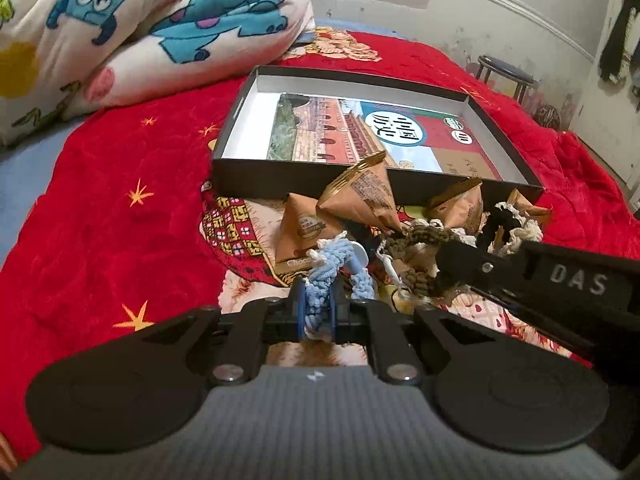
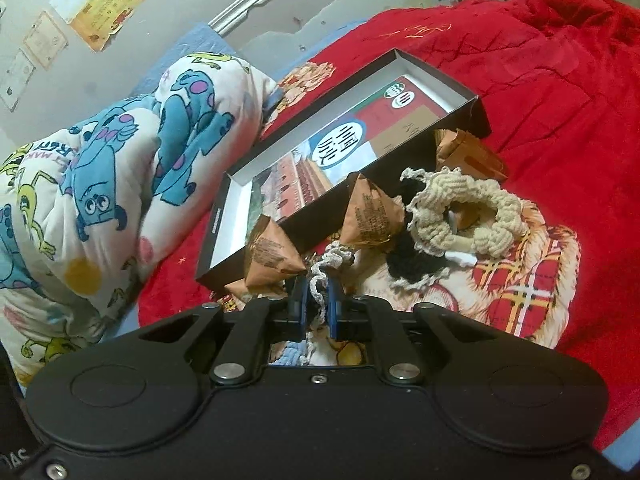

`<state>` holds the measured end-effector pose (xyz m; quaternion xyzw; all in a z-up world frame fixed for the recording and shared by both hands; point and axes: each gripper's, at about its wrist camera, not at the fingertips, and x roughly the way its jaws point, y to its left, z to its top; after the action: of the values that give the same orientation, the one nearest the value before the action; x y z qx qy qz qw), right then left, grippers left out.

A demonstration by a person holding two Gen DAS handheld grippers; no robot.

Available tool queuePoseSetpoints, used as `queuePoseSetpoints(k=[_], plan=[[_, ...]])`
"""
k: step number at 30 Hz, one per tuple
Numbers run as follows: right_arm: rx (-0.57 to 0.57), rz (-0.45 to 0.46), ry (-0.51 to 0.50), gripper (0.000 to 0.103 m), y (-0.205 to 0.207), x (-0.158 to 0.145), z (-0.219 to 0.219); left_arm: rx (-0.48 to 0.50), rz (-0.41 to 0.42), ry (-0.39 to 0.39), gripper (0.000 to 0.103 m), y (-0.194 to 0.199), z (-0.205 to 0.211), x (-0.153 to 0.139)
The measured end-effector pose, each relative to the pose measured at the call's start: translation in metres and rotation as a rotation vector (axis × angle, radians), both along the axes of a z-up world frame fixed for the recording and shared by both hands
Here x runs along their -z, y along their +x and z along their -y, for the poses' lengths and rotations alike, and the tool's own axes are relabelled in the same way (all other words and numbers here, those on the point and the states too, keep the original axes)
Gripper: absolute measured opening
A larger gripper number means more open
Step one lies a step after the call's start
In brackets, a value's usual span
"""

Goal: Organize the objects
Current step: 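Grasp the blue crocheted scrunchie with the left tool while the right tool grasps the brown crocheted ring, then lift both held hair ties up and carry them toward the open black box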

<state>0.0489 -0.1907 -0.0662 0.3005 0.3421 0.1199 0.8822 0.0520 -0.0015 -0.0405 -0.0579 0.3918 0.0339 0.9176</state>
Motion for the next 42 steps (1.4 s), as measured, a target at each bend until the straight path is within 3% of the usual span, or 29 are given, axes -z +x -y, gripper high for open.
queuePoseSetpoints(k=[17, 30, 42], plan=[[-0.051, 0.075, -0.015, 0.010, -0.032, -0.023, -0.009, 0.013, 0.080, -0.012, 0.014, -0.023, 0.001, -0.017], [-0.060, 0.129, 0.034, 0.010, -0.043, -0.047, 0.002, -0.004, 0.215, -0.082, 0.014, -0.037, -0.013, -0.045], [-0.087, 0.169, 0.036, 0.010, -0.040, -0.065, -0.005, 0.021, 0.306, -0.072, 0.014, -0.046, -0.014, -0.062]])
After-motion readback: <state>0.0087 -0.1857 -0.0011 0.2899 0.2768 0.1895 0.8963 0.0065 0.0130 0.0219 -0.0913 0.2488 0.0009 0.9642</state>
